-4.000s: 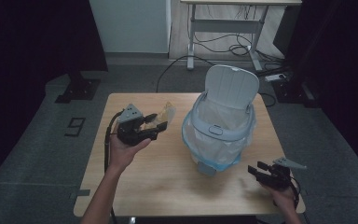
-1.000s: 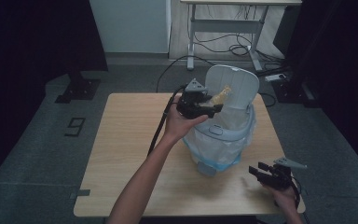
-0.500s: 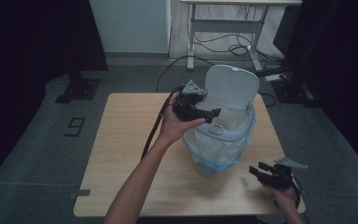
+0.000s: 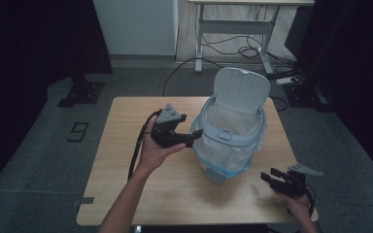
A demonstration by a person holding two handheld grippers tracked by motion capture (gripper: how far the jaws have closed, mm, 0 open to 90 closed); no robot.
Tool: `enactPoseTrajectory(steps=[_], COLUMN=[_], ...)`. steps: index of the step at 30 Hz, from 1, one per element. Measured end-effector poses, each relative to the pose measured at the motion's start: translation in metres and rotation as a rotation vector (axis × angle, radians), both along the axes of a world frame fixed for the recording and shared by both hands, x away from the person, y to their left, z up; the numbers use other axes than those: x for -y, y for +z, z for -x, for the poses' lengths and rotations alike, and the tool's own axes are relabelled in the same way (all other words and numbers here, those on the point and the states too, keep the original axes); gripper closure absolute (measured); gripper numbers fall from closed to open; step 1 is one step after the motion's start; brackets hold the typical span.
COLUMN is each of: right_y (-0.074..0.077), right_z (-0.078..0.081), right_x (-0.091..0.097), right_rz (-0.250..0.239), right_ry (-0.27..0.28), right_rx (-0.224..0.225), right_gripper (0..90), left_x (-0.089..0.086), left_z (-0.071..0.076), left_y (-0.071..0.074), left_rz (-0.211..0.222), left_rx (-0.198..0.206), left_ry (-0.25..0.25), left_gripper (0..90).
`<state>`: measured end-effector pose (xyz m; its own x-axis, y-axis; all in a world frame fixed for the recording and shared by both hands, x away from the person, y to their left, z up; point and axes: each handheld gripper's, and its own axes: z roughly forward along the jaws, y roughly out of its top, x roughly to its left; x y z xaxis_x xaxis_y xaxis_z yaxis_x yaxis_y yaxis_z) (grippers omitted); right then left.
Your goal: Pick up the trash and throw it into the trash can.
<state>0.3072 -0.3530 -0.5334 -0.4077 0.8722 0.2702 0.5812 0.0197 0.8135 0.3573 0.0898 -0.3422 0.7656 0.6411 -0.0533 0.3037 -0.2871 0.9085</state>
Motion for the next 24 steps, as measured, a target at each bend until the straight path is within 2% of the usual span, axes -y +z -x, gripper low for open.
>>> enactPoseTrajectory(steps=[2, 4, 12, 15, 17, 18, 23, 24], right_y=[0.000, -0.001, -0.002, -0.002, -0.002, -0.002, -0.002, -0.002], right_z=[0.000, 0.000, -0.001, -0.001, -0.001, -0.001, -0.002, -0.002], right_x=[0.000, 0.000, -0.001, -0.001, 0.000, 0.000, 0.000, 0.000], right_rz=[0.004, 0.007, 0.016, 0.014, 0.014, 0.012, 0.008, 0.008], right_ry=[0.000, -0.001, 0.002, 0.003, 0.004, 0.006, 0.013, 0.013], right_rx=[-0.002, -0.004, -0.009, -0.010, -0.009, -0.010, -0.017, -0.017], right_gripper=[40.6, 40.6, 40.4, 40.1, 40.1, 40.1, 40.0, 40.0], left_x=[-0.010, -0.020, -0.050, -0.057, -0.058, -0.061, -0.063, -0.063], left_z=[0.003, 0.006, 0.022, 0.027, 0.028, 0.030, 0.034, 0.034], left_y=[-0.012, -0.025, -0.074, -0.089, -0.093, -0.102, -0.124, -0.124], left_rz=[-0.008, 0.005, 0.013, 0.006, 0.005, 0.001, -0.015, -0.015], left_rx=[-0.003, -0.023, -0.082, -0.104, -0.111, -0.125, -0.158, -0.158], left_ry=[0.022, 0.028, 0.071, 0.079, 0.081, 0.085, 0.086, 0.086], left_gripper=[22.9, 22.9, 23.1, 23.2, 23.2, 23.2, 23.2, 23.2])
